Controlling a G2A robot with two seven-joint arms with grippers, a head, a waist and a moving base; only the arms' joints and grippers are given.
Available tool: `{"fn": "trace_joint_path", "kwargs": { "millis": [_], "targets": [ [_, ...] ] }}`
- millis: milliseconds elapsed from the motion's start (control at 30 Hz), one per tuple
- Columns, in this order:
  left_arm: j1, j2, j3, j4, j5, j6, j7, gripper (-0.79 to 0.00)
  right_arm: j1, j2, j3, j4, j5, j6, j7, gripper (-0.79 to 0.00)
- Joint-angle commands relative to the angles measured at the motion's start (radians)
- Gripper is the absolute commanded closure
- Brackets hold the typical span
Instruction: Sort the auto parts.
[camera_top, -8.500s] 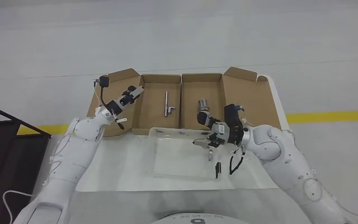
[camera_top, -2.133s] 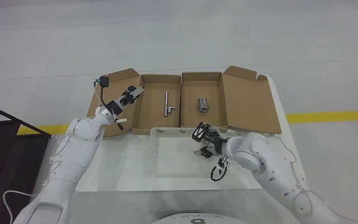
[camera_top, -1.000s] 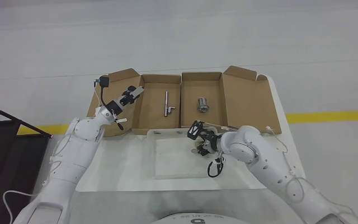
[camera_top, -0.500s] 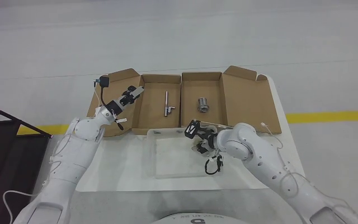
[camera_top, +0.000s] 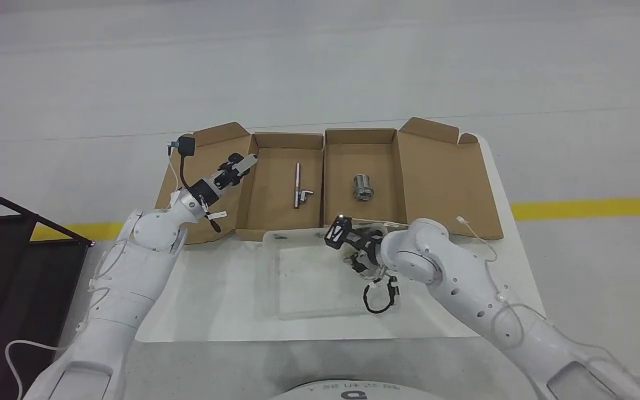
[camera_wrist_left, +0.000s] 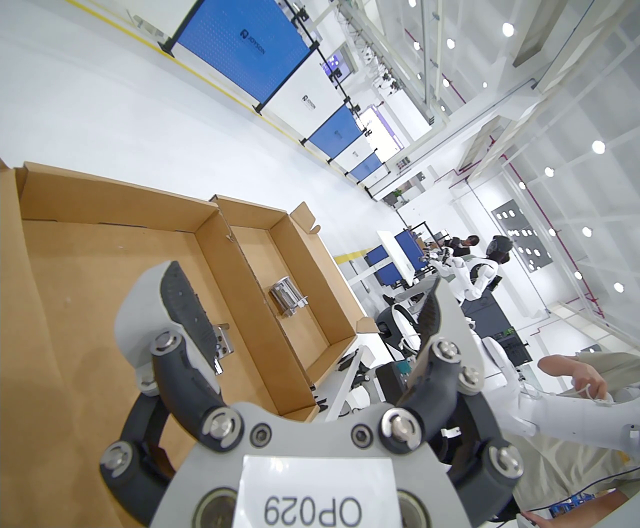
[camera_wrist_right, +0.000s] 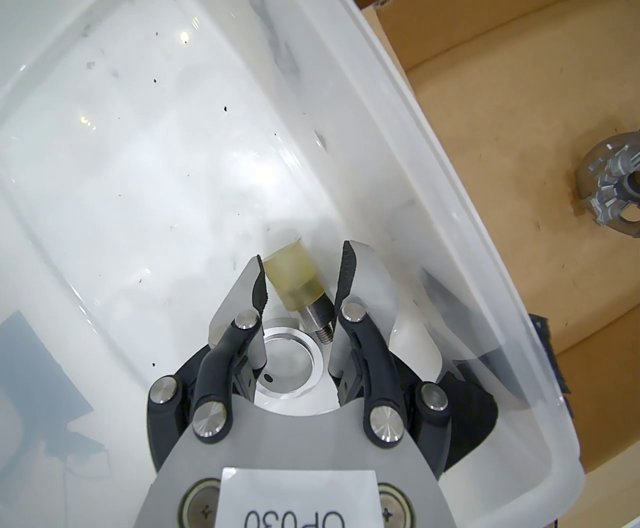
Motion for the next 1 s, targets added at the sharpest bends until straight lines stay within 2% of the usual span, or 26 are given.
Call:
{"fn": "trace_joint_path", "kwargs": {
  "millis": [0, 200, 567, 733, 967],
  "targets": [
    [0.000, 0.000, 0.000, 0.000, 0.000, 0.000, 0.000, -0.785, 0.003, -0.001, -0.003, 0.002, 0.002, -0.007, -0.004, 0.000],
    [0.000, 0.000, 0.000, 0.000, 0.000, 0.000, 0.000, -0.785, -0.015, 0.004, 0.023, -0.030, 0.044, -0.049, -0.057, 0.000],
    [0.000, 0.000, 0.000, 0.000, 0.000, 0.000, 0.000, -0.785, -0.129, 0.043, 0.194, -0.079, 0.254, -0.271, -0.307, 0.000],
    [0.000, 0.000, 0.000, 0.000, 0.000, 0.000, 0.000, -0.785, -0.164, 0.055, 0.246, -0.058, 0.376, -0.405, -0.400, 0.000],
    [0.000, 0.000, 0.000, 0.000, 0.000, 0.000, 0.000, -0.785, -0.165, 0.065, 0.285, 0.030, 0.628, -0.610, -0.483, 0.000]
  ]
}}
